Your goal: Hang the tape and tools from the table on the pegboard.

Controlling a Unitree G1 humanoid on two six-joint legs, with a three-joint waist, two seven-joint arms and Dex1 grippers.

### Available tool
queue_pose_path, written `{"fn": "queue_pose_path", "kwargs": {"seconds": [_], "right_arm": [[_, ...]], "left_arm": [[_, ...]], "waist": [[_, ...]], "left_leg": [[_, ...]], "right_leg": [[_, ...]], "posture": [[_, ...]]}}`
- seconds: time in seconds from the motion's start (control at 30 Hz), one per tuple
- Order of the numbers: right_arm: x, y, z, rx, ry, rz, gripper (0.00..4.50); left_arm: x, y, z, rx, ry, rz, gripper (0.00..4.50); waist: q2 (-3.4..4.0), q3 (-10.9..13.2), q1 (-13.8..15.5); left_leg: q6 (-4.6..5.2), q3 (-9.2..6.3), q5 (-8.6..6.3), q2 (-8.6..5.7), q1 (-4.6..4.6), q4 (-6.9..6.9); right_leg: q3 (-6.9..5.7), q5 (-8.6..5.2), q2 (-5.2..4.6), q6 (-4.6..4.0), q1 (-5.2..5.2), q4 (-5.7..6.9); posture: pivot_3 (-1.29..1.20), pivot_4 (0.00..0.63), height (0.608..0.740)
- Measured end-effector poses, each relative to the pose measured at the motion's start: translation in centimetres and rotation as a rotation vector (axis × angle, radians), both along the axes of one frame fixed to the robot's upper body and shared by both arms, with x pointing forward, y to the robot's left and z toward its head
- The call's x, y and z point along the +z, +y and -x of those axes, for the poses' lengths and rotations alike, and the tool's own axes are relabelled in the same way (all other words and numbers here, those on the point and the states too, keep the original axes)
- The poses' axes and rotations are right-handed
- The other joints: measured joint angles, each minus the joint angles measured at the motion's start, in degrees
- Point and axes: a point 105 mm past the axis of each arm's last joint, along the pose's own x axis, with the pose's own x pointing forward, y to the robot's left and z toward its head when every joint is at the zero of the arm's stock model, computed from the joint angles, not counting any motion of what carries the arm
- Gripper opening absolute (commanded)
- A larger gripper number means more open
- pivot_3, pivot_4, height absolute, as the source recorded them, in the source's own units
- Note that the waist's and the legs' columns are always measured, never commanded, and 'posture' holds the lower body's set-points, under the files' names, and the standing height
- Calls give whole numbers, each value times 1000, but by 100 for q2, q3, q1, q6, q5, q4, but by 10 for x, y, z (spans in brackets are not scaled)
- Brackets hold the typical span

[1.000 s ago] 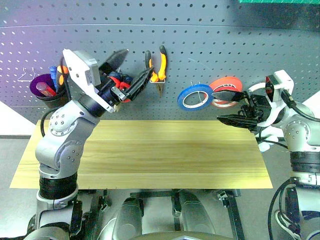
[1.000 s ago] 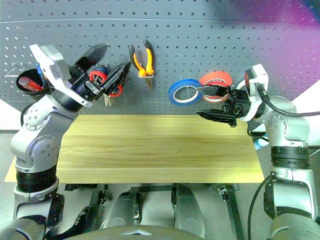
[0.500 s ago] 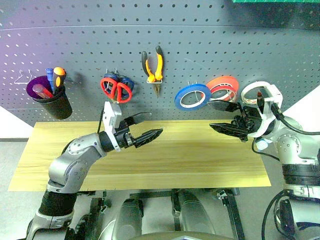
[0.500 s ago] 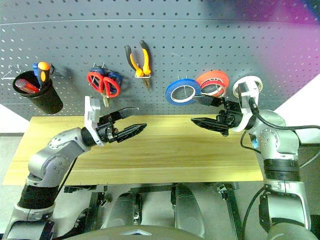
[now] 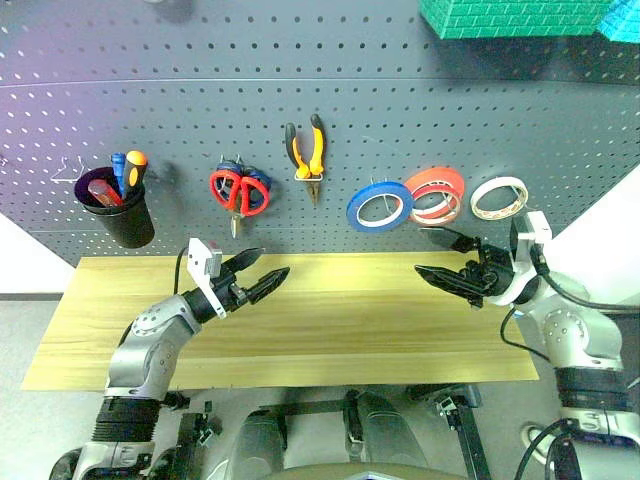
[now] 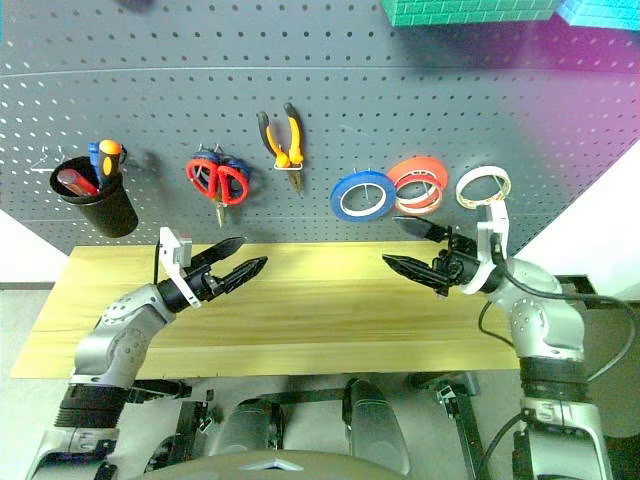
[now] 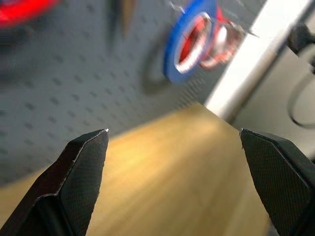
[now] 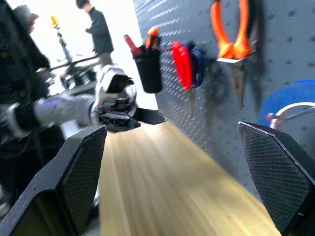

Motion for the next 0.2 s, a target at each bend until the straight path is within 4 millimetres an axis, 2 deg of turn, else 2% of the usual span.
{"fn": "queue_pose_path", "kwargs": {"seconds": [0.2], "right_arm": [[-20, 2, -5, -115, 17, -64, 4500]], "left_arm": [[0, -2, -8, 128, -76, 10, 4451]], "waist": [[18, -138, -25]], "left_leg": [[0, 6, 0, 2, 12, -2]], "right_leg": [[8, -13, 6, 11, 33, 2]], "posture": [[-84, 54, 733]]}}
